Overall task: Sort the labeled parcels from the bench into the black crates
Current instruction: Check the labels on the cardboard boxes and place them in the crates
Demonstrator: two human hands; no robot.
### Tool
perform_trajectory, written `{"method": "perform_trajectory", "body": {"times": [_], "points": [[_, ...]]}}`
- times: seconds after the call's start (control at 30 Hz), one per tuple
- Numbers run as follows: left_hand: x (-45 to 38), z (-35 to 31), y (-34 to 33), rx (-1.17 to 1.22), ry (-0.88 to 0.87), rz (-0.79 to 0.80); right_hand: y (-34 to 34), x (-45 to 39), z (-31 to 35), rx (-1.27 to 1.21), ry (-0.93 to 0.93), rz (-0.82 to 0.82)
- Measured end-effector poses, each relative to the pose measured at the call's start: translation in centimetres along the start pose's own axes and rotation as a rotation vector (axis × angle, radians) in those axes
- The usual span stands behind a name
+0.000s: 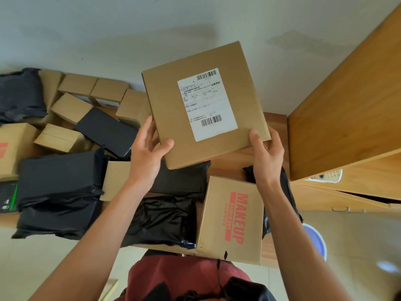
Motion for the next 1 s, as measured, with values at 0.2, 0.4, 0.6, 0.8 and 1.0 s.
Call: {"method": "perform_trajectory", "body": {"times": [0.2, 0.4, 0.6, 0.8, 1.0], "points": [[-0.2, -1.3, 2.1, -0.161, -0.061, -0.034, -1.1, 0.1, -0.6, 0.172, 0.057, 0.181], [0.4, -1.0, 4.1, -0.267, -0.068, -0.106, -3.3, 1.1, -1.5, 0.222, 0.031, 0.225], [1.1, -0.7, 7.5, -0.296, -0.061, -0.165, -7.1, 2.7, -1.7, 0.217, 0.044, 0.268], [1.8, 0.2, 13.0, -0.322, -0.036, -0.222, -12.7, 5.2, -1.8, 0.287, 0.125, 0.381], [4.7, 1.9, 22.4, -0.36, -0.017, -0.371, -20.5, 10.0, -2.6, 0.346, 0.15, 0.514]]}}
Point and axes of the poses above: each hand's wrist, its own x-axis away from the middle knuckle, its own y-axis out of the back of the hand, z = x × y, the point moved 8 cm from there along -x, towards the middle knuckle, and after that the axes turned 9 degrees about -x, right-handed, at the moved point
